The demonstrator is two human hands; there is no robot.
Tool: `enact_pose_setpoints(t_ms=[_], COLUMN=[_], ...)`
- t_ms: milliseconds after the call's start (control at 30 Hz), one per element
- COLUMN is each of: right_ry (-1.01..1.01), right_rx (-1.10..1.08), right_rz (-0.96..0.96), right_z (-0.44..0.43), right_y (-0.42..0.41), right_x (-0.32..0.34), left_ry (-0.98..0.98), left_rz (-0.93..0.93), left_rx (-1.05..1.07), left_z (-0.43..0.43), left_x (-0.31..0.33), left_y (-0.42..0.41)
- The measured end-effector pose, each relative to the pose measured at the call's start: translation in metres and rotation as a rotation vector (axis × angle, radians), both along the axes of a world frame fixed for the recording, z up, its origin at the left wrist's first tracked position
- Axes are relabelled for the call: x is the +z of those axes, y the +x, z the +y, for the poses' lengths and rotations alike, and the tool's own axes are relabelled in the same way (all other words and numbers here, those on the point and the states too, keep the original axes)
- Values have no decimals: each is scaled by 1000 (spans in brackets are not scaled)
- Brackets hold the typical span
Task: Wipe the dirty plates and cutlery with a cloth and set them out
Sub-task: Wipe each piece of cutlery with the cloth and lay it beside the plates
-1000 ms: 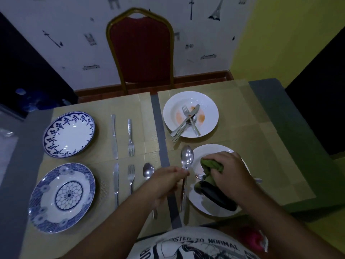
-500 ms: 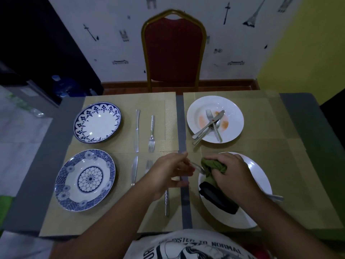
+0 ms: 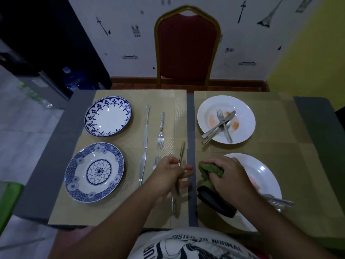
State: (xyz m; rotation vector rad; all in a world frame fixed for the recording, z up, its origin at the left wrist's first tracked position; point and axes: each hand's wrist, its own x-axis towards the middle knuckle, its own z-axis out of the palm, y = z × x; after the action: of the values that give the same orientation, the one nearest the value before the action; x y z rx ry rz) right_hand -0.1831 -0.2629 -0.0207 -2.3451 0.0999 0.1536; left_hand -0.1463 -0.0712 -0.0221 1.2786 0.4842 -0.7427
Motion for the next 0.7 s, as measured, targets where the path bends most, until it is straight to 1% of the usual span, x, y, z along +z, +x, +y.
enact_pose_setpoints(t_ms=[100, 167, 333, 467, 567, 700], right_ry=[1, -5, -23, -35, -48, -52], right_rx=[9, 16, 27, 59, 66, 48], right_rz=[8, 17, 2, 6, 18, 60], right_z=[2, 5, 14, 19, 24, 33], right_y=[0, 1, 8, 13, 21, 43], right_x=[0, -1, -5, -11, -15, -13], left_ry=[-35, -19, 113, 226, 232, 272], left_rz=[20, 12, -31, -90, -89, -105], left_rx=[44, 48, 46, -3, -55, -61], left_z=[1, 4, 15, 25, 28, 26], left_x=[0, -5, -21, -35, -37, -34], left_y=[1, 2, 4, 11, 25, 60])
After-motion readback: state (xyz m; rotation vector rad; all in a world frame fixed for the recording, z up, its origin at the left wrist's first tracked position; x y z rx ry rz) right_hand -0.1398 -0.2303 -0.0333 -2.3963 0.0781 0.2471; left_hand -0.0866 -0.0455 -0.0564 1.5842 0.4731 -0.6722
